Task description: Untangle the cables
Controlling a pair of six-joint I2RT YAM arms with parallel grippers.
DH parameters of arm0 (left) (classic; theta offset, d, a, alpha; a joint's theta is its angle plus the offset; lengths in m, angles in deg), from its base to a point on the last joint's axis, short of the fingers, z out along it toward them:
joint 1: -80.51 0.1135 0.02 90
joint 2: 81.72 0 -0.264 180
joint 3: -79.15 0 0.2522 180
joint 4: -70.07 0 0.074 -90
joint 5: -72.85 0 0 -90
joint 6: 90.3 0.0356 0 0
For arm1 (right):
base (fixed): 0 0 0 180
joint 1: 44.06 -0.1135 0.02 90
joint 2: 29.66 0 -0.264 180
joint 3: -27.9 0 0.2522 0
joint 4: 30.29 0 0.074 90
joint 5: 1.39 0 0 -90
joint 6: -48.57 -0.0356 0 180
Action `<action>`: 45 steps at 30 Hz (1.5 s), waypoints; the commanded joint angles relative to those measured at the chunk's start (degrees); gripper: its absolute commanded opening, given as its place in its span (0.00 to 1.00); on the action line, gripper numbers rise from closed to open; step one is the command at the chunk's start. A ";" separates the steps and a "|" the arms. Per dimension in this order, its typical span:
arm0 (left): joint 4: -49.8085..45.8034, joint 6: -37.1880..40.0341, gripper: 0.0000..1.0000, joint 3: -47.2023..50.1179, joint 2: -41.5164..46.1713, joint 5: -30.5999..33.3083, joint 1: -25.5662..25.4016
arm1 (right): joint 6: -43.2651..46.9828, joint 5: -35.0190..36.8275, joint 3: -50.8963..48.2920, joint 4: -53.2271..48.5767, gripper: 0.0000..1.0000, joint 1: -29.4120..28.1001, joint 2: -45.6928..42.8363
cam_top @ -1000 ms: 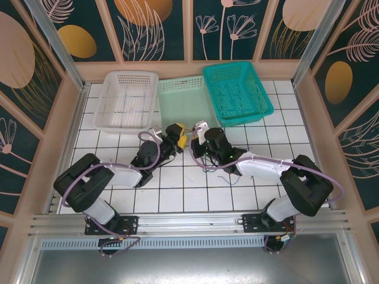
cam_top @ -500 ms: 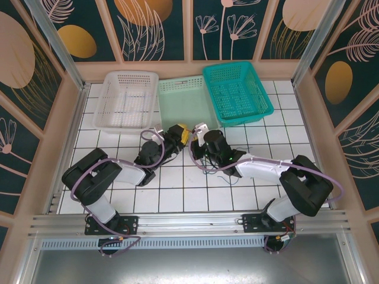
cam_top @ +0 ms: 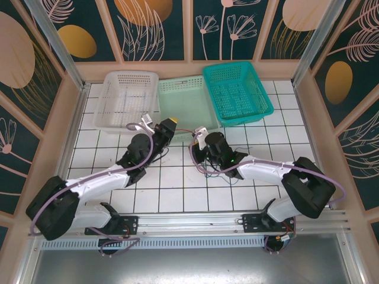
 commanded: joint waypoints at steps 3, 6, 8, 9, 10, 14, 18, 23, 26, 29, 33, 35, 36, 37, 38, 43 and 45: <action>-13.10 14.52 0.05 -3.46 3.12 3.15 0.25 | -0.18 -5.59 1.34 -0.63 0.00 -0.42 1.59; -16.32 17.98 0.04 -4.84 3.71 3.35 0.31 | -0.28 -7.42 1.78 -0.57 0.00 -0.42 2.17; -19.34 20.77 0.05 -6.22 3.92 3.83 0.30 | -0.14 -8.47 2.21 -1.47 0.00 -0.48 2.62; -21.43 21.60 0.05 -7.07 4.00 4.12 0.31 | -0.31 -8.30 2.36 -1.95 0.00 -0.43 2.90; -23.34 21.76 0.07 -7.72 4.15 4.59 0.23 | -0.58 -7.72 2.41 -2.28 0.00 -0.47 3.00; -25.74 18.27 0.35 -7.46 5.44 4.59 0.23 | -2.46 -0.94 3.20 -3.39 0.00 -0.27 3.35; -23.38 12.71 0.53 -6.45 5.79 1.23 0.22 | -3.98 2.98 5.84 -4.45 0.00 -0.33 5.12; -23.16 9.01 0.66 -8.33 4.33 -3.64 0.22 | -6.54 10.36 8.40 -4.80 0.00 -0.33 7.34; -18.26 3.90 0.73 -6.23 3.41 -6.08 0.18 | -8.20 14.29 9.38 -4.63 0.00 -0.22 7.96; -10.43 -1.85 0.74 -2.53 1.55 -8.26 0.20 | -9.27 15.11 9.87 -3.52 0.00 -0.23 8.20; -4.57 -6.11 0.75 -0.78 -1.04 -9.64 0.21 | -10.96 14.47 10.12 -1.95 0.00 -0.21 8.63; -4.40 -6.45 0.76 -1.46 -1.89 -9.83 0.17 | -12.13 14.47 9.68 -0.86 0.00 -0.24 8.28; -4.45 -6.54 0.76 -1.71 -2.32 -9.79 0.18 | -12.73 14.22 9.32 -0.12 0.00 -0.24 8.07; -4.17 -6.70 0.76 -1.85 -2.68 -9.59 0.17 | -13.19 14.00 9.00 0.53 0.00 -0.24 7.88; -3.70 -7.15 0.77 -1.87 -3.12 -9.45 0.15 | -13.66 13.46 8.55 1.34 0.00 -0.27 7.49; 0.80 -9.60 0.77 -0.46 -5.50 -7.83 0.21 | -13.58 7.61 5.21 7.15 0.00 -0.48 4.83; 2.48 -9.84 0.76 0.18 -5.62 -6.29 0.23 | -12.89 5.62 3.80 8.16 0.00 -0.68 3.70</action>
